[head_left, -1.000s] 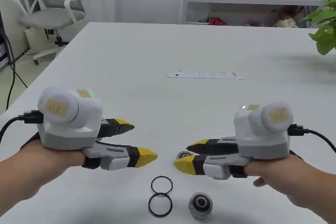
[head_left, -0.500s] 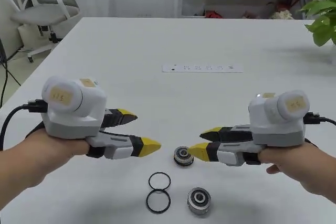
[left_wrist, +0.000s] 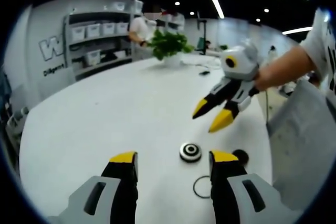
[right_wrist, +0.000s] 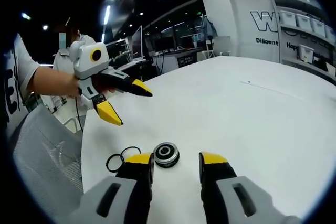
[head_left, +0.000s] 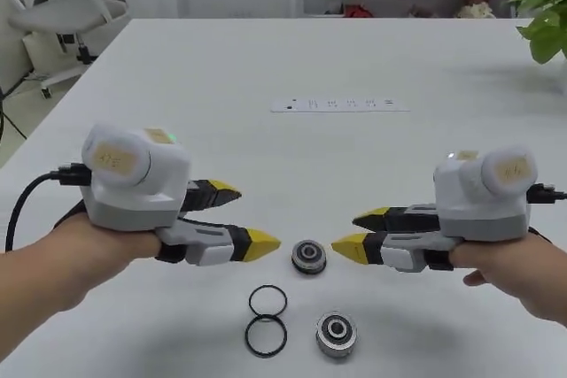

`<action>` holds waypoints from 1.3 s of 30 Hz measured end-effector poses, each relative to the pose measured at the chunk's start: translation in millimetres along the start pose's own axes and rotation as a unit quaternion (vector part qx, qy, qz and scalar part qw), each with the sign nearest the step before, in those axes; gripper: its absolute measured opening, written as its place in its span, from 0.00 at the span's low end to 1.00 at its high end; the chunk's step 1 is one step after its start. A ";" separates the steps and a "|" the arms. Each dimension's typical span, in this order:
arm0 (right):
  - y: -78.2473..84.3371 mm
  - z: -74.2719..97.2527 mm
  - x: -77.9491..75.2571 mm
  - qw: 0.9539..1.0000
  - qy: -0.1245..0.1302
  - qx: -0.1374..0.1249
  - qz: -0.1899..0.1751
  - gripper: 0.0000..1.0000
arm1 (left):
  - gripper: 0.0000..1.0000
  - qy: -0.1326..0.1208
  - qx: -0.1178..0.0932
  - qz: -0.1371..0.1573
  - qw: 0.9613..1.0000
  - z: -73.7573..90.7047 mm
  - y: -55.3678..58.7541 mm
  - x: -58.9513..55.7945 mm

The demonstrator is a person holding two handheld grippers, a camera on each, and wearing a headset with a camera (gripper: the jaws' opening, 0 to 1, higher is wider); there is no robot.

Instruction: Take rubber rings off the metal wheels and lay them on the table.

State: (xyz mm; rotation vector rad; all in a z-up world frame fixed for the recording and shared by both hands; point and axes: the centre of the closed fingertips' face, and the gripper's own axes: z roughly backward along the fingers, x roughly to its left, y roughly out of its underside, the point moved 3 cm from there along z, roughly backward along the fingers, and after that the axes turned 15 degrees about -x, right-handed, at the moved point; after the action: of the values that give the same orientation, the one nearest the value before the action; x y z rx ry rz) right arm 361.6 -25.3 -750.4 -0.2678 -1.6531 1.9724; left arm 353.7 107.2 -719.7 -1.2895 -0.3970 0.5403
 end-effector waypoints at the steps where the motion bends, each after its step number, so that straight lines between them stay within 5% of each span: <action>1: 1.6 -0.6 -0.3 1.000 0.000 0.002 0.001 0.31 | 0.56 0.002 0.001 -0.001 1.000 -1.1 0.3 -1.3; 26: 36.1 -16.1 3.2 0.999 -0.036 0.028 0.024 0.22 | 0.50 0.027 0.016 0.004 0.999 -34.0 24.5 -11.3; 39: 40.0 -23.9 6.0 0.998 -0.058 0.022 0.027 0.15 | 0.41 0.044 0.018 0.006 0.999 -50.5 31.1 -22.6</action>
State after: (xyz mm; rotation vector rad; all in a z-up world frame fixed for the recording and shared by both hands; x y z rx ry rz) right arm 357.1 -5.7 -792.8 -0.1859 -1.6865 2.0972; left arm 358.9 59.8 -761.5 -1.2776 -0.3051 0.4961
